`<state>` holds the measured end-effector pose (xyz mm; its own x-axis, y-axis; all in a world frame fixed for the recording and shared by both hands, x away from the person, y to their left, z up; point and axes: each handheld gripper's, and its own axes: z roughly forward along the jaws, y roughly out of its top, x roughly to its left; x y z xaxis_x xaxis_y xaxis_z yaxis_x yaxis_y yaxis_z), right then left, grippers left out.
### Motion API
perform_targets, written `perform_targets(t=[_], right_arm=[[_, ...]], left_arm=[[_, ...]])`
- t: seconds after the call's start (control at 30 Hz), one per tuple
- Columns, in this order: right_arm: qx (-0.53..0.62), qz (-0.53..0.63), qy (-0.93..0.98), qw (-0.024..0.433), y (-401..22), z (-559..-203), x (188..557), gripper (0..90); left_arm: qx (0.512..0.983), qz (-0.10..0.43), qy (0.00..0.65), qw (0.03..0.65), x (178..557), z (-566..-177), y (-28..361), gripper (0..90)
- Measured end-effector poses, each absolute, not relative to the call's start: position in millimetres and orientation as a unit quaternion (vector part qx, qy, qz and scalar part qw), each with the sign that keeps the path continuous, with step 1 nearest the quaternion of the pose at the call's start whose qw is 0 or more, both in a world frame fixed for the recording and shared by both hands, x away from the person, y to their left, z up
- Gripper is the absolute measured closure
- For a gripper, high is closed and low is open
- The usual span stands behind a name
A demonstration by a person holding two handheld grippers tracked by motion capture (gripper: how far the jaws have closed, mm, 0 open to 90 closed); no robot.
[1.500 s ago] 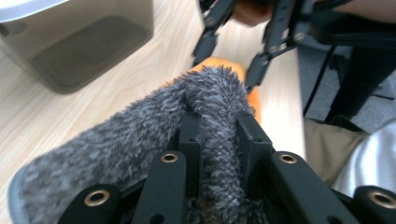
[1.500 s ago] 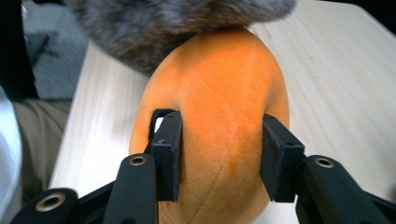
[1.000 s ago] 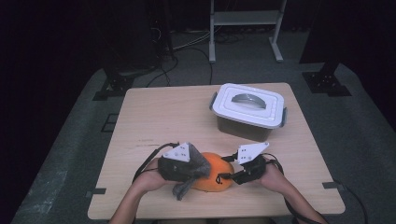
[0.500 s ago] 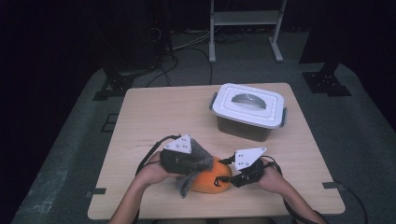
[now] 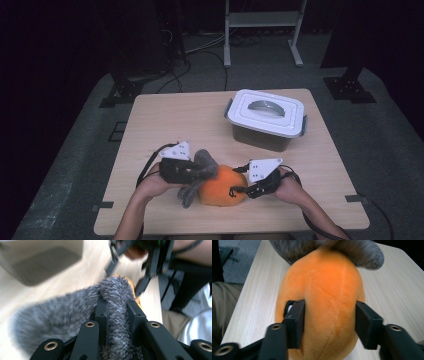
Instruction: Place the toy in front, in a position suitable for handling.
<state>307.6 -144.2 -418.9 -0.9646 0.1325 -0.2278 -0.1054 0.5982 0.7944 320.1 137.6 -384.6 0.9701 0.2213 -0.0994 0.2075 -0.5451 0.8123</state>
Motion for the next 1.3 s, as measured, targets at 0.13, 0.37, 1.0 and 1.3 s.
perform_targets(t=[0.13,0.37,1.0,1.3], right_arm=[[0.076,0.468,0.878,0.068,-153,-424,315,26.6],[0.068,0.469,0.878,0.062,-148,-427,316,42.1],[0.057,0.469,0.878,0.074,-158,-428,310,53.1],[0.069,0.468,0.878,0.077,-166,-427,311,52.6]], left_arm=[[0.876,-0.009,0.122,0.466,317,-390,140,73.8],[0.879,-0.031,0.095,0.467,312,-378,134,73.6],[0.888,-0.003,0.096,0.45,317,-373,130,73.7],[0.882,0.019,0.128,0.453,318,-376,156,73.7]])
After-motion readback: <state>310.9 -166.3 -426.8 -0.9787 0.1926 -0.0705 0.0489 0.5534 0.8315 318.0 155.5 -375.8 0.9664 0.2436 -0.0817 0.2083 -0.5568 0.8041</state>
